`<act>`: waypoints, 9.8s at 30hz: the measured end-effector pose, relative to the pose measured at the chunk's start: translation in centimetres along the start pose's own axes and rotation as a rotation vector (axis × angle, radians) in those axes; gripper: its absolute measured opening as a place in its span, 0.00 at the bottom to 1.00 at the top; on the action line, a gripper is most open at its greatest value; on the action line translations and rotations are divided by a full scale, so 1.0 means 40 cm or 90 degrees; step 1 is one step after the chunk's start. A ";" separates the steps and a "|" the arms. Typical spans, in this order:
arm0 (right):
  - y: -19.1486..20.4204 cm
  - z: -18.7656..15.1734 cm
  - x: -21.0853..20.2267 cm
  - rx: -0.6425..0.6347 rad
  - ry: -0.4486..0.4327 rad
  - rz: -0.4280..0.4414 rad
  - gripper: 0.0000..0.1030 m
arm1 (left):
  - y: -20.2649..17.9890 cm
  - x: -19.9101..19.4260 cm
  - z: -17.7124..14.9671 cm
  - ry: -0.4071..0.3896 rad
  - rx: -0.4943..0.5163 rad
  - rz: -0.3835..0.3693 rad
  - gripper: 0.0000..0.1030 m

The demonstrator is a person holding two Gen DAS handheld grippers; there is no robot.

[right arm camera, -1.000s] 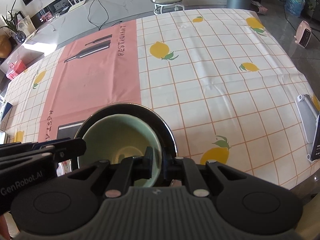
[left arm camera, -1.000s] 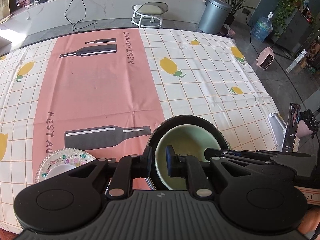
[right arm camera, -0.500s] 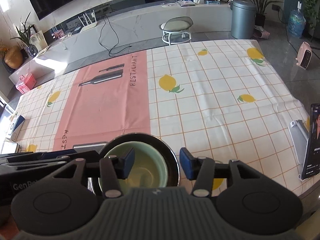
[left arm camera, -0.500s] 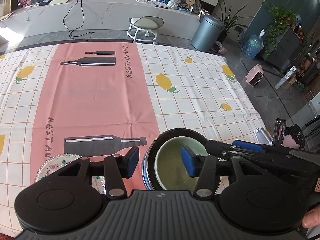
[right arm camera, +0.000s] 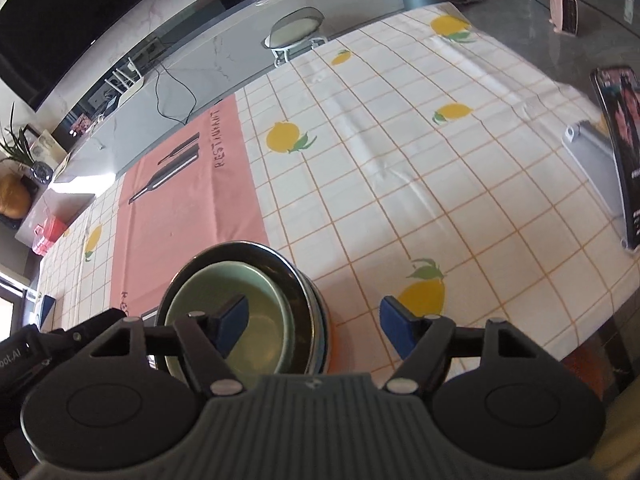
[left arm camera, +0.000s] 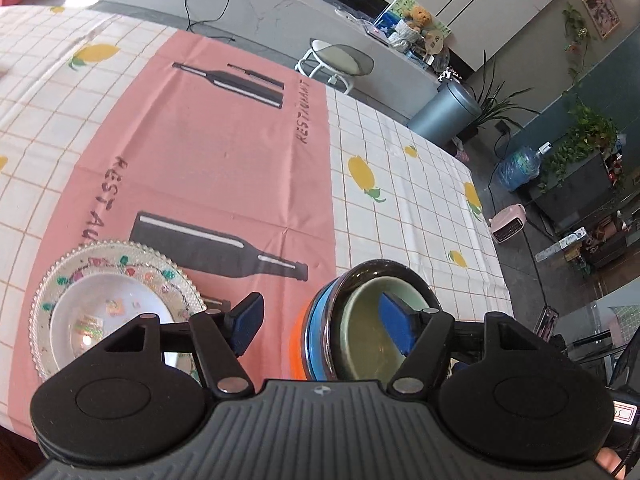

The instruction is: Organize plates and bowls

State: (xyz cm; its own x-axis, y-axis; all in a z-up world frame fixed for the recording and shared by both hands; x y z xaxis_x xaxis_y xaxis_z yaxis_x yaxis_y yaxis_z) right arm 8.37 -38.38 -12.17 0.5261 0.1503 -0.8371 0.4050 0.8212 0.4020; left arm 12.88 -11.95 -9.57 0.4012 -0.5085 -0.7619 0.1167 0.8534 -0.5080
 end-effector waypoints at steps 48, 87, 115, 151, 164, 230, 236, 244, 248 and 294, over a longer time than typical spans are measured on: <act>-0.035 -0.051 0.126 0.102 0.054 0.112 0.43 | 0.010 0.110 -0.059 0.078 -0.006 0.011 0.48; 0.396 -0.167 0.165 -0.072 0.152 0.189 0.42 | 0.339 -0.185 -0.016 -0.032 -0.172 0.076 0.48; 0.374 -0.185 0.221 -0.069 0.177 0.175 0.43 | 0.366 -0.136 -0.039 -0.018 -0.168 0.075 0.48; 0.434 -0.099 -0.045 -0.271 -0.075 0.168 0.80 | 0.201 -0.371 0.020 -0.253 0.123 0.198 0.83; 0.371 -0.173 -0.220 -0.352 -0.215 0.110 0.87 | 0.015 -0.429 -0.098 -0.357 0.353 0.282 0.86; 0.271 -0.419 -0.101 -0.369 -0.077 -0.006 0.91 | 0.199 -0.268 -0.268 -0.073 0.139 0.318 0.91; 0.273 -0.417 -0.097 -0.372 -0.076 -0.010 0.91 | 0.199 -0.270 -0.265 -0.075 0.138 0.318 0.91; 0.275 -0.413 -0.094 -0.373 -0.072 -0.022 0.91 | 0.199 -0.270 -0.263 -0.076 0.138 0.319 0.91; 0.280 -0.412 -0.094 -0.378 -0.073 -0.024 0.91 | 0.196 -0.274 -0.255 -0.077 0.137 0.318 0.91; 0.281 -0.421 -0.060 -0.375 -0.031 -0.037 0.91 | 0.209 -0.295 -0.256 -0.102 0.125 0.288 0.88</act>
State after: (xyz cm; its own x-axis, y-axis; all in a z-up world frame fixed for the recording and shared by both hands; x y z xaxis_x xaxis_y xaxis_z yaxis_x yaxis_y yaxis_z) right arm -0.92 -20.24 -11.88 0.5549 0.0814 -0.8279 -0.0419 0.9967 0.0699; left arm -0.18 -0.01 -8.94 0.5834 -0.0719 -0.8090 0.0607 0.9971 -0.0449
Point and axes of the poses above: each gripper's, at about its wrist camera, not at the fingertips, and x roughly the way its jaws point, y to its left, z to its top, the point moved 3 cm from there along x, roughly the way its jaws point, and after that the axes turned 3 degrees about y, right-handed, at the moved point
